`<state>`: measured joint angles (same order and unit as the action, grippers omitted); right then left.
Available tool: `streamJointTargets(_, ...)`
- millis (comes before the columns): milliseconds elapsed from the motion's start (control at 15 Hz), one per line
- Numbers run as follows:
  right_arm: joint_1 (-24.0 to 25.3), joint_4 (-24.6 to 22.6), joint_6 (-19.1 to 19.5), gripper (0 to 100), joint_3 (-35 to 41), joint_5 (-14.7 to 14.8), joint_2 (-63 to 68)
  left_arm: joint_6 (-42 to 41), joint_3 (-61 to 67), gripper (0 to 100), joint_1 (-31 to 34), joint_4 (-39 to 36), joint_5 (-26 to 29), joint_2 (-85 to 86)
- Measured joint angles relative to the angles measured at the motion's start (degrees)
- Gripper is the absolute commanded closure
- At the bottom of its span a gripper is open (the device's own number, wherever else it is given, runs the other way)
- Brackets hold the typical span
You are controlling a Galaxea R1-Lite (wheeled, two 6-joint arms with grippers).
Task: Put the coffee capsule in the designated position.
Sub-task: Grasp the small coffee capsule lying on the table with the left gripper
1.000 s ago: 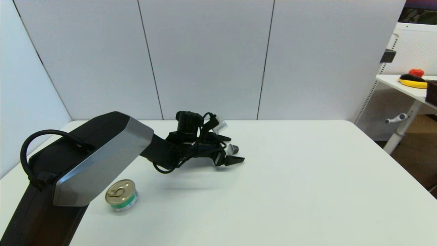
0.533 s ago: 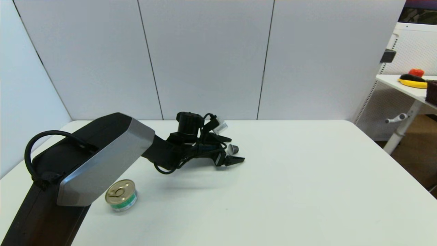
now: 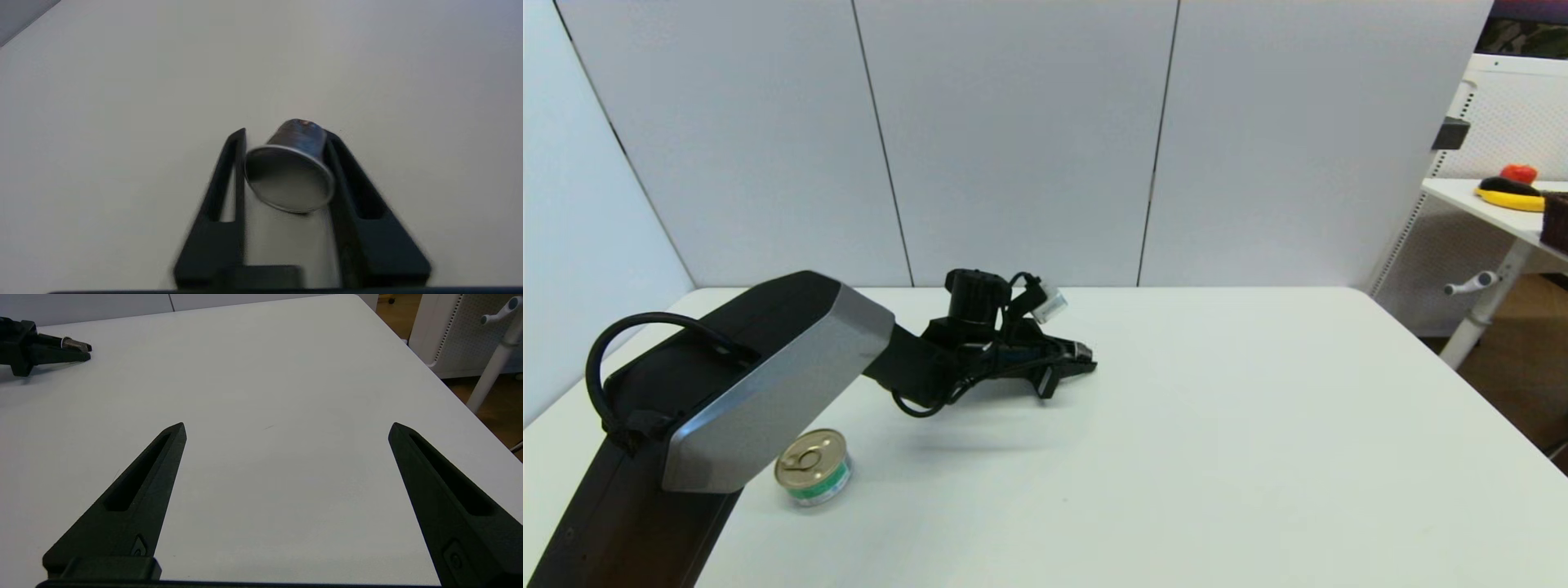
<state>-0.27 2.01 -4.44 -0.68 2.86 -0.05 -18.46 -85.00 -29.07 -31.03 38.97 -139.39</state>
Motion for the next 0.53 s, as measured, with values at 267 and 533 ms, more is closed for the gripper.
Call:
streamJointTargets(267, 0.0, -0.01, 0.0, 0, -0.02, 0.0, 0.0, 0.02, 0.02, 100, 0.02, -0.09, -0.02, 0.33)
streamJointTargets(533, 0.0, 0.0, -0.02, 0, -0.02, 0.0, 0.0, -0.12, 0.83, 100, 0.96, 0.0, 0.0, 2.45)
